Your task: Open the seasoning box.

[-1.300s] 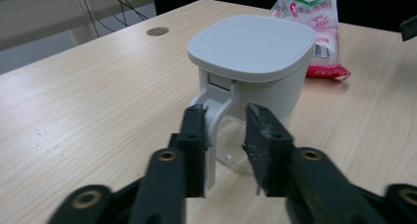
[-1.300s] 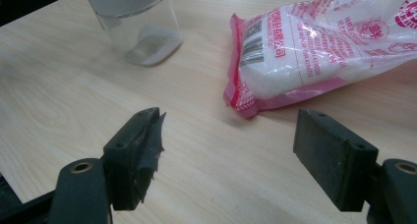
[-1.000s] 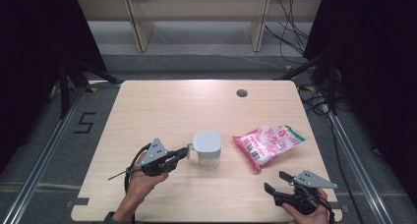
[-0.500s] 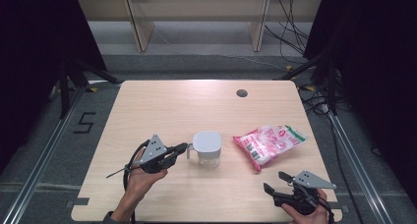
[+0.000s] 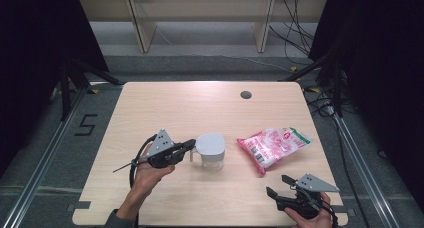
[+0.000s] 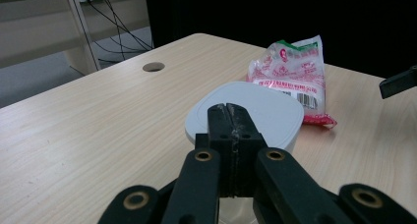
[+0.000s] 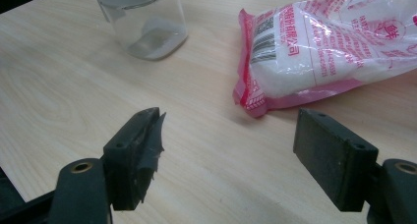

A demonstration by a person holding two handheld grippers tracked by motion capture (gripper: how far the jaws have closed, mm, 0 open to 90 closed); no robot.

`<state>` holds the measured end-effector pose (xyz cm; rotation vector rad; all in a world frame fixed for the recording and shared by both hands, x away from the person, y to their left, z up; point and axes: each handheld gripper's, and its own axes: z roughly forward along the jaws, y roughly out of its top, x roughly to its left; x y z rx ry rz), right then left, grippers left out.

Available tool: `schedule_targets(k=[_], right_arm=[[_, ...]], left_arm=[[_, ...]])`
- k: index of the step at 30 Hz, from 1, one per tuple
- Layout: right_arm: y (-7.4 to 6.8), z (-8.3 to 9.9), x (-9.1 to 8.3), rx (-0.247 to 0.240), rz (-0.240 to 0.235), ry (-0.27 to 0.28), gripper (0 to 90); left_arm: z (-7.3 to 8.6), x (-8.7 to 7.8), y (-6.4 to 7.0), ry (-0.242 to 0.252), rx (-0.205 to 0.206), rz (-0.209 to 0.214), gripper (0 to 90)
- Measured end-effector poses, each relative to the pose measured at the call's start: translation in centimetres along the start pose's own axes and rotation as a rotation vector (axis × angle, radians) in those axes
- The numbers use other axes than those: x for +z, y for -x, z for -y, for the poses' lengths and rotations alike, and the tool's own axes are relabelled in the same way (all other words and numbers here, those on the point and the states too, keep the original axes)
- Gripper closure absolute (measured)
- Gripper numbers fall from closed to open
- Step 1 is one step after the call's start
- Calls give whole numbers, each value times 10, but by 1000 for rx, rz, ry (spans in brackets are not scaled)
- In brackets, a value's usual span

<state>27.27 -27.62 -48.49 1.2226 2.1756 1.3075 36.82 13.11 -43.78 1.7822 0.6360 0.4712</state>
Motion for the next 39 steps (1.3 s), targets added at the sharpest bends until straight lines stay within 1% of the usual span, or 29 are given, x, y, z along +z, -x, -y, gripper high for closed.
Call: schedule_targets(k=[3, 4, 5, 6, 7, 8, 9, 10, 11, 14, 15, 17, 18, 22, 23, 25, 26, 27, 29, 30, 31, 32, 33, 34, 35, 36, 37, 38, 39], right_arm=[[0, 0, 1, -5, 1, 10, 273], [-1, 0, 2, 1, -10, 11, 273], [0, 0, 2, -16, 8, 16, 273], [0, 0, 3, -29, 9, 11, 273], [-3, 0, 3, 8, 10, 0, 273], [-2, 0, 4, -7, 6, 6, 273], [-2, 0, 4, -7, 6, 6, 273], [-2, 0, 3, 9, -5, 1, 273], [-1, 0, 3, -2, -9, 5, 273], [-2, 0, 3, -4, -9, 6, 273], [-2, 0, 4, -4, -9, 6, 273], [-2, 0, 4, -5, -6, 5, 273], [-2, -1, 4, -14, 2, -5, 274], [-5, -1, 4, 6, -7, -2, 274], [-4, -1, 5, -24, -14, 0, 275], [-4, -1, 6, -37, -6, 1, 274], [-7, -2, 6, -11, -7, -1, 274], [-6, -2, 7, -32, -17, 4, 274], [-11, -3, 8, -22, -19, -4, 274], [-11, -3, 10, -39, -16, -5, 273], [-11, -6, 12, -70, -39, 5, 260], [-12, -7, 14, -88, -34, 12, 250], [-12, -7, 14, -88, -34, 12, 250], [-12, -9, 16, -114, -44, 20, 244], [-16, -12, 19, -80, -64, 9, 252], [-17, -15, 22, -77, -81, 25, 273], [-16, -18, 25, -107, -89, 32, 312], [-16, -18, 25, -107, -89, 32, 312], [-19, -24, 29, -112, -116, 37, 460]], left_arm=[[0, 4, -1, -7, 3, 4, 893], [0, 6, -1, -7, 0, 10, 893], [0, 7, -1, -16, 0, 11, 893], [1, 9, -1, -22, -1, 8, 893], [2, 11, -2, -30, 1, 7, 893], [3, 12, -3, -25, -6, 12, 892], [3, 12, -3, -25, -6, 12, 892], [3, 12, -4, -32, -1, 8, 892], [4, 13, -4, -24, -5, 12, 892], [5, 14, -5, -32, -8, 7, 890], [5, 15, -6, -28, 1, 20, 890], [5, 15, -5, -34, -12, 11, 889], [5, 15, -5, -34, -5, 11, 889], [5, 15, -5, -33, -9, 14, 888], [5, 16, -7, -28, -4, 4, 888], [5, 16, -7, -28, -5, 3, 887], [6, 16, -7, -26, -11, 4, 888], [6, 16, -7, -27, -8, 5, 887], [5, 16, -8, -25, 5, 6, 887], [6, 16, -8, -26, -5, 8, 887], [6, 16, -7, -26, -22, 11, 887], [6, 16, -7, -26, -22, 11, 886], [6, 16, -7, -26, -19, 11, 886], [5, 15, -10, -19, 21, -26, 886], [5, 15, -11, -21, 21, -38, 886], [6, 15, -7, -27, -25, 7, 886], [1, 11, -22, -32, 199, -120, 885], [1, 11, -22, -32, 199, -120, 885], [1, 11, -22, -36, 202, -114, 885]])
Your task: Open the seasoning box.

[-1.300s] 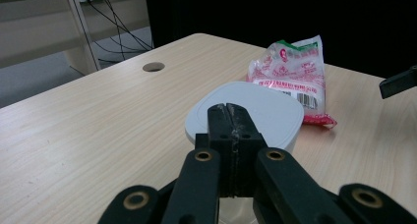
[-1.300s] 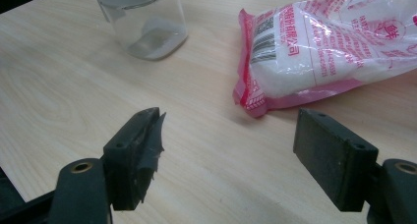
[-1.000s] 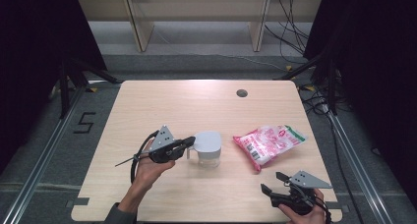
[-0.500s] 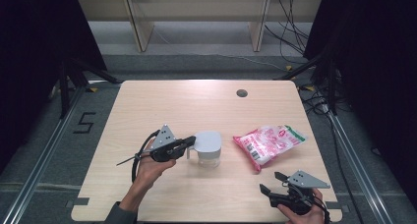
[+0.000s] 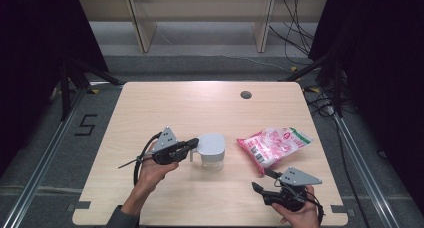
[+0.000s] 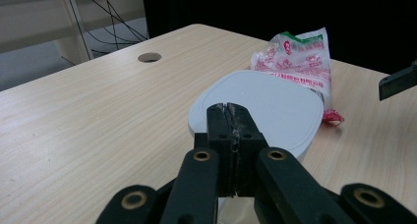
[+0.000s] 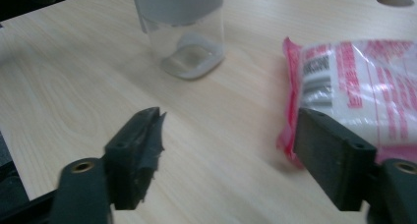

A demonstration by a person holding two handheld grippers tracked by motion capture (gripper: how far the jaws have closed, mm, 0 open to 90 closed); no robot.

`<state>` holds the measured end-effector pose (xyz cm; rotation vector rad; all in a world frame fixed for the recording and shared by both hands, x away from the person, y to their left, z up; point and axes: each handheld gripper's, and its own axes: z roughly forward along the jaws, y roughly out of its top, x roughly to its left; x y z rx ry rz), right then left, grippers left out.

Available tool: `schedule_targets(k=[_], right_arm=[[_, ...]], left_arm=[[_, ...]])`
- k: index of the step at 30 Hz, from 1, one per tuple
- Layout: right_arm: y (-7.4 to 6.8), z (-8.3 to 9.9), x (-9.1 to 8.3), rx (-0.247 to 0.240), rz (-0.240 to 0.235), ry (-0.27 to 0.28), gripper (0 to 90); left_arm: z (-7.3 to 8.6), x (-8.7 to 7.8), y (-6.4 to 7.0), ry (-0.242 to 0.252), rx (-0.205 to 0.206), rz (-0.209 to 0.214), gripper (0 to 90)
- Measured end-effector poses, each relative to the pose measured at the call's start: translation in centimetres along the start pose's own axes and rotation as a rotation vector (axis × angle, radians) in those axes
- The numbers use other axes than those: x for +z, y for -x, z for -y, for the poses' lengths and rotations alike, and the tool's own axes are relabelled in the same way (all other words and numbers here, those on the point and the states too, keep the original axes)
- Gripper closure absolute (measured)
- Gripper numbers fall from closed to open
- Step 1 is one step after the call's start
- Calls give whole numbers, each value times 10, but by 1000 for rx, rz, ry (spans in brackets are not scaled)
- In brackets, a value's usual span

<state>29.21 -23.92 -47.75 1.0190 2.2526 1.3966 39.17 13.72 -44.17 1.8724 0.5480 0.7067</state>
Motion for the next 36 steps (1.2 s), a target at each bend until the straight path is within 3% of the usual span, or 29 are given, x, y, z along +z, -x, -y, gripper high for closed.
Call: schedule_targets(k=[1, 2, 3, 4, 8, 10, 11, 12, 14, 16, 18, 21, 22, 27, 36], right_arm=[[0, 0, 0, 0, 0, 0, 460], [-1, -3, 2, -20, -2, -13, 487], [1, -7, 6, -67, 12, 3, 515], [-1, -12, 11, -48, -9, 2, 571], [1, -21, 21, -63, -13, 22, 670], [3, -26, 28, -104, -40, 2, 723], [2, -28, 30, -96, -21, 3, 750], [2, -30, 35, -96, -52, 1, 773], [3, -36, 43, -117, -40, 13, 817], [2, -37, 45, -102, -40, 12, 829], [4, -44, 51, -128, -41, 6, 857], [4, -49, 54, -126, -39, 14, 874], [3, -53, 58, -108, -47, 14, 895], [4, -61, 70, -134, -60, 21, 900], [1, -72, 81, -122, -87, 10, 900]], left_arm=[[0, 0, 0, 2, -2, 2, 885], [0, -2, 1, -4, -11, -61, 885], [1, 1, 2, 9, -25, 63, 885], [3, 2, 15, 4, -225, 144, 885], [3, 3, 16, 14, -232, 139, 885], [4, 3, 15, 18, -235, 140, 884], [4, 2, 15, 20, -236, 138, 884], [4, 2, 16, 18, -241, 136, 884], [5, 2, 14, 18, -235, 136, 884], [5, 2, 14, 17, -248, 134, 884], [6, 2, 15, 18, -252, 129, 882], [6, 2, 14, 19, -253, 134, 882], [6, 2, 14, 21, -252, 134, 882], [6, 2, 14, 22, -254, 134, 882], [6, 1, 13, 22, -256, 136, 882]])
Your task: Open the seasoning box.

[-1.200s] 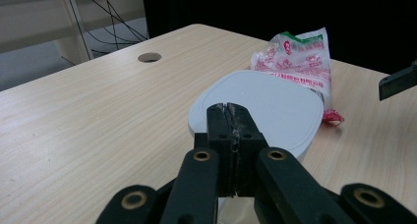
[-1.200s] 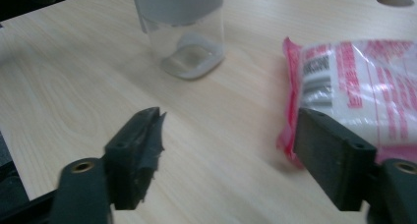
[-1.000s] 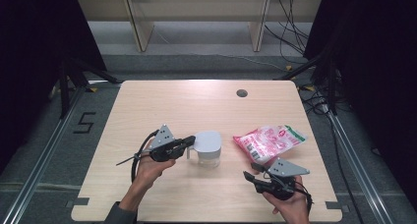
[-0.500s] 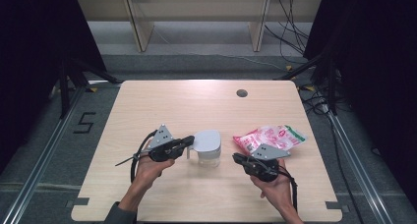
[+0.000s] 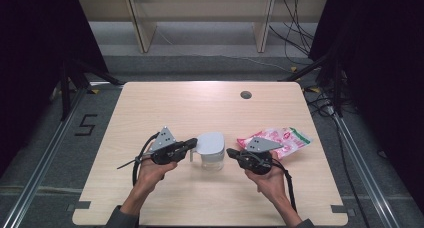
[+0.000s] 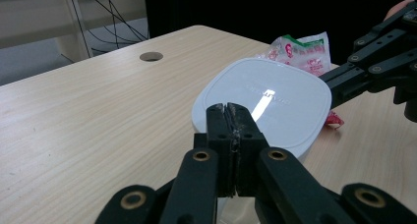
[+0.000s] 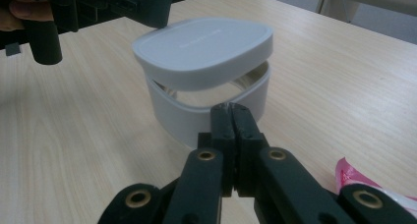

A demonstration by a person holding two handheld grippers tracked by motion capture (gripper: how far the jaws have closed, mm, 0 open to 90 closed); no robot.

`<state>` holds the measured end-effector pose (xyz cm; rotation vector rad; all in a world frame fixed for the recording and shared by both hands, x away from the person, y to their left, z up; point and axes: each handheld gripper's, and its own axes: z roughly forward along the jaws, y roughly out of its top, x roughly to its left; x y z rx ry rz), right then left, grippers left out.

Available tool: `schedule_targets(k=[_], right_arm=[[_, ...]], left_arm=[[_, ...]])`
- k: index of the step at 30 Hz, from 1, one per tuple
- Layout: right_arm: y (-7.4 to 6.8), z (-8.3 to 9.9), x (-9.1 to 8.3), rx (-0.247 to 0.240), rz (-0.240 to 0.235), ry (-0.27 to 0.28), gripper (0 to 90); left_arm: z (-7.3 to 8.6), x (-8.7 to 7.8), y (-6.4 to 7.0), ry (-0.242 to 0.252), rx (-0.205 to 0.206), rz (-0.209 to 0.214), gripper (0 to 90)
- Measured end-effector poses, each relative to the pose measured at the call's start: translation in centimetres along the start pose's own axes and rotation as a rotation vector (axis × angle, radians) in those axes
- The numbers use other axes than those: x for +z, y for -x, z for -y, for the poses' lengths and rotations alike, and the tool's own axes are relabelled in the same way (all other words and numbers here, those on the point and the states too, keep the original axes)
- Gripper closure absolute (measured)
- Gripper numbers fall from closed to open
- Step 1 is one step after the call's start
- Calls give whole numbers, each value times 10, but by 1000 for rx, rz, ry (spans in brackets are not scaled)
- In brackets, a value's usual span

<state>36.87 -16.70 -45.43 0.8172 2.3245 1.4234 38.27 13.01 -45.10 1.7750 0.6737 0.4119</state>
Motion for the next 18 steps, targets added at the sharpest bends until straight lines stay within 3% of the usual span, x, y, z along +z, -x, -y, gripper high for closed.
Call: schedule_targets(k=[3, 5, 6, 7, 8, 13, 14, 15, 16, 18], right_arm=[[0, -2, 2, -18, -15, -2, 900], [-3, -3, 2, 10, -10, -4, 900], [0, -4, 2, -32, -19, -3, 900], [0, -5, 3, -37, -23, 2, 900], [-1, -5, 4, -23, -6, 2, 900], [-3, -8, 4, -34, -15, -4, 900], [-7, -11, 2, -2, -10, -11, 900], [-7, -11, 2, -2, -10, -11, 900], [-4, -14, 2, -51, -9, 16, 900], [-4, -14, 3, -42, -7, 32, 900]], left_arm=[[0, 0, 0, 1, 1, 1, 882], [0, 0, 0, 2, 2, 1, 881], [0, 0, 0, 1, 2, 1, 881], [0, 0, -1, 0, 4, 2, 881], [0, 0, -1, 1, -4, 1, 881], [1, -1, -2, -1, 1, 4, 869], [1, -2, -2, -1, -18, 1, 846], [1, -4, -2, -9, -11, -4, 846], [0, -9, -2, -12, -3, -8, 813], [0, -12, -2, -10, -4, -8, 796]])
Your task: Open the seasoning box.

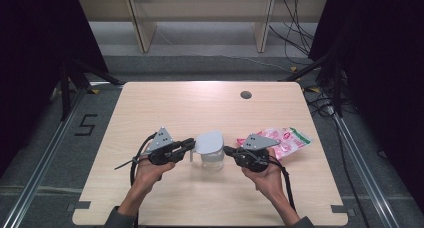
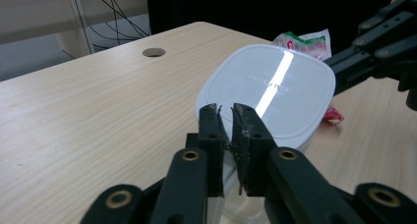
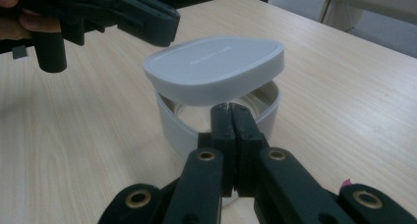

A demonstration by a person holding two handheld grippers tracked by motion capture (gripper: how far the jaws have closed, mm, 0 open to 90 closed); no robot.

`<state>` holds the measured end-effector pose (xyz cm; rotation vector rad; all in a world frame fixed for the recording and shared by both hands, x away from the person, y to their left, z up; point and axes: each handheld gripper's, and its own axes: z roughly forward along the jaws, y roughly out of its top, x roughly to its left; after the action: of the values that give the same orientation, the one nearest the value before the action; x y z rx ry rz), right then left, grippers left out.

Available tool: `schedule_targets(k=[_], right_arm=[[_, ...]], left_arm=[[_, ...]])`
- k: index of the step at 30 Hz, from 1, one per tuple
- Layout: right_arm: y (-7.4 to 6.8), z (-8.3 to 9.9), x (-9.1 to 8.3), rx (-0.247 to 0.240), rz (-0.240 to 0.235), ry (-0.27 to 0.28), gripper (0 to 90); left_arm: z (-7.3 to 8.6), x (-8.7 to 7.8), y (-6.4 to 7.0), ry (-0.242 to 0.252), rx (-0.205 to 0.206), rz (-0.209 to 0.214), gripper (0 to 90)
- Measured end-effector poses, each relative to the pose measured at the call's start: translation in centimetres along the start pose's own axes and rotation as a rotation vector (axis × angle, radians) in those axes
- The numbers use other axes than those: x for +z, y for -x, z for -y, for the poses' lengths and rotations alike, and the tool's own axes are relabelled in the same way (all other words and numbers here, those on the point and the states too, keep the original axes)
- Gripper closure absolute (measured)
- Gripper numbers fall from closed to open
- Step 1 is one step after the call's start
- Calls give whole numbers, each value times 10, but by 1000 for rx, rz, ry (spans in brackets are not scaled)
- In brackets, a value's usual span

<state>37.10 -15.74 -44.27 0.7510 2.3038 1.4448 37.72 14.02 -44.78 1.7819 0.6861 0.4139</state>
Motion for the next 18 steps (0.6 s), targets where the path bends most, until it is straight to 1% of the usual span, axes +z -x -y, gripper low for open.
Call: schedule_targets(k=[1, 2, 3, 4, 5, 6, 7, 8, 9, 11, 12, 13, 14, 15, 16, 17, 18], right_arm=[[-2, -2, -1, 10, -2, -18, 900], [-2, -2, -1, 10, -2, -18, 900], [0, -4, -1, -16, 0, -12, 900], [0, -4, -1, -16, 0, -12, 900], [-1, -5, 2, -4, -5, 7, 900], [-2, -6, 2, -12, -7, 2, 900], [-3, -8, 2, -6, -18, -1, 900], [-3, -8, 2, -6, -18, -1, 900], [-4, -10, 3, 2, -20, 0, 900], [-5, -11, 3, 5, -18, -3, 900], [-7, -12, 3, 17, -14, -3, 900], [-7, -12, 3, 17, -14, -3, 900], [-9, -13, 4, 29, -17, -5, 900], [-9, -15, 6, 17, -30, 9, 900], [-9, -17, 6, 5, -27, 1, 900], [-10, -18, 8, -1, -25, 12, 900], [-11, -19, 8, -4, -36, 8, 900]], left_arm=[[0, -3, -1, 2, 1, 6, 748], [1, -6, -1, -3, -1, 11, 748], [2, -8, -1, -10, 0, 19, 708], [4, -10, -1, -8, -8, 26, 689], [7, -14, -1, -22, -4, 24, 667], [7, -14, -1, -22, -4, 24, 640], [9, -15, -1, -18, -12, 32, 623], [10, -17, -1, -25, -9, 28, 623], [15, -20, 1, -26, -17, 42, 591], [17, -23, 2, -31, -18, 40, 575], [22, -26, 5, -35, -20, 40, 538], [22, -26, 5, -35, -20, 40, 529], [25, -28, 6, -38, -20, 35, 529], [27, -30, 7, -48, -3, 31, 516], [32, -33, 9, -62, 0, 11, 504], [32, -33, 9, -62, 0, 11, 488], [35, -35, 11, -71, -4, 14, 471]])
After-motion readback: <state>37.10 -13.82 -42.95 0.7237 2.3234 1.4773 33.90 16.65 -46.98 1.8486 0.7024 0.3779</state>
